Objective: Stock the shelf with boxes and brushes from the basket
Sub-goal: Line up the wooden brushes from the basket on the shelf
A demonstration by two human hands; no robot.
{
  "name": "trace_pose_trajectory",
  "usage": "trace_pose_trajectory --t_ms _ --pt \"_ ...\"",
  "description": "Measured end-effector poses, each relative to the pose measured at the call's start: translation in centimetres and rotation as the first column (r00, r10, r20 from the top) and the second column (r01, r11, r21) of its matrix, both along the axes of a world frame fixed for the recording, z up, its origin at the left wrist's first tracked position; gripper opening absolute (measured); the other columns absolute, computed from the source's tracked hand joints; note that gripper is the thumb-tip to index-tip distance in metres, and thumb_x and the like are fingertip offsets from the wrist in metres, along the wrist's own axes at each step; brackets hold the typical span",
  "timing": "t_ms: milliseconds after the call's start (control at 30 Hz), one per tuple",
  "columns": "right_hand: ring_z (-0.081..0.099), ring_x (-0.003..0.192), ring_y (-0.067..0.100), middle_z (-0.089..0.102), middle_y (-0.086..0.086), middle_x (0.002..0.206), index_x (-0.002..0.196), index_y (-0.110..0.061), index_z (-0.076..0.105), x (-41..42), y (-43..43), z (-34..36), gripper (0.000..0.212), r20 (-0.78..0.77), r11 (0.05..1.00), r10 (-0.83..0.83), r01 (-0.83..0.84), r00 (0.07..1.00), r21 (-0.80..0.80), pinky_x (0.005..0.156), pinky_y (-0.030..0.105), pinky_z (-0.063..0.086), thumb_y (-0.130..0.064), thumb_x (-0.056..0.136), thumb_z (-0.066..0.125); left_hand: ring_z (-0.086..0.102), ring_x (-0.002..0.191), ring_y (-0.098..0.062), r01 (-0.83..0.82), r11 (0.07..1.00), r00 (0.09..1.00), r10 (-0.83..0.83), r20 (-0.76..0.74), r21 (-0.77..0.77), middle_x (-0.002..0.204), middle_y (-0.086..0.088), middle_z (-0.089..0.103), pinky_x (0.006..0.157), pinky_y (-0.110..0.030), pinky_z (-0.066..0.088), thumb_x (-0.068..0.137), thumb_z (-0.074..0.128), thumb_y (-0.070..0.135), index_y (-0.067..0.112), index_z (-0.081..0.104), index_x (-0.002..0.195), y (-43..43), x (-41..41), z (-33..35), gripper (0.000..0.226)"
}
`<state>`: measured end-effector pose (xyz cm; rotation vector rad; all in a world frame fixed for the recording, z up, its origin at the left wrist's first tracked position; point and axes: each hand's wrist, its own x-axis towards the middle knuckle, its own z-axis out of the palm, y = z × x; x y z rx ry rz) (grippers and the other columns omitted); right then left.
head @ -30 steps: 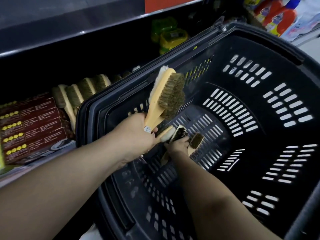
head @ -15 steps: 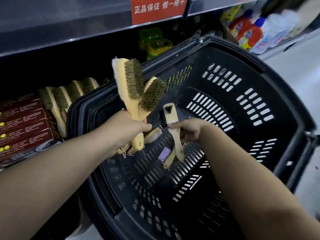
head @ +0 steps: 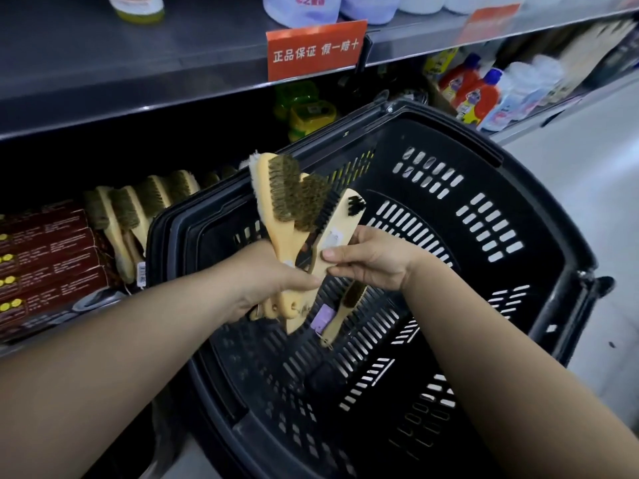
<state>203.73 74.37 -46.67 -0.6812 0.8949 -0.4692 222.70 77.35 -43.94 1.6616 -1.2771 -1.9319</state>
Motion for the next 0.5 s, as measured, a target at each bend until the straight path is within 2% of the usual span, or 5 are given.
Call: trace_pose_trajectory --t_ms 133,233,333,433,500 --pt "0.068 0.095 0.019 0.071 0.006 0.101 0.106 -0.01 0.065 -1.8 -1.1 -2.5 0.036 -0.027 0.974 0.22 -0.218 0.975 0.057 0.079 0.027 0.057 0.015 0.082 0.052 0.065 0.068 -0.023 -0.036 0.998 0.989 0.042 0.143 -0.042 0.085 -0.01 0.07 0.052 -0.027 0.05 0.073 0.076 0.006 0.018 0.064 0.094 -0.1 0.3 -0.4 0.027" --pt "0.067 0.086 0.017 0.068 0.008 0.1 0.112 -0.007 0.061 -3.3 -1.1 -6.6 0.029 -0.561 0.962 0.272 -0.22 0.782 0.16 0.076 0.029 0.058 0.004 0.085 0.059 0.062 0.064 -0.018 -0.07 0.996 0.984 0.079 0.161 -0.061 0.088 -0.01 0.07 0.038 -0.015 0.039 0.073 0.074 0.004 0.015 0.063 0.098 -0.1 0.4 -0.7 0.029" --pt "0.063 0.091 0.025 0.063 0.015 0.114 0.116 -0.004 0.061 -3.4 0.5 -12.0 0.027 -0.867 0.985 0.163 -0.02 0.471 0.174 0.072 0.027 0.056 -0.009 0.089 0.058 0.058 0.059 -0.014 -0.08 0.995 0.983 0.09 0.158 -0.065 0.085 -0.007 0.07 0.033 -0.01 0.033 0.073 0.073 0.003 0.016 0.064 0.094 -0.1 0.6 -0.9 0.026" --pt "0.061 0.102 0.028 0.057 0.016 0.127 0.13 -0.003 0.049 -1.1 2.6 -16.1 0.036 -0.832 0.942 -0.036 0.297 0.554 0.157 0.053 0.02 0.046 -0.013 0.095 0.049 0.062 0.062 -0.015 -0.065 0.995 0.981 0.078 0.18 -0.076 0.081 -0.006 0.071 0.04 -0.014 0.039 0.07 0.078 0.007 0.015 0.066 0.091 -0.2 0.8 -1.0 0.026" --pt "0.062 0.096 0.031 0.062 0.018 0.11 0.125 -0.007 0.045 0.6 4.1 -18.2 0.035 -0.811 0.862 -0.148 0.476 0.565 0.175 0.059 0.027 0.047 -0.017 0.093 0.054 0.066 0.066 -0.018 -0.069 0.994 0.979 0.083 0.187 -0.081 0.08 -0.007 0.072 0.051 -0.021 0.046 0.067 0.081 0.009 0.013 0.067 0.088 -0.2 0.9 -1.1 0.026"
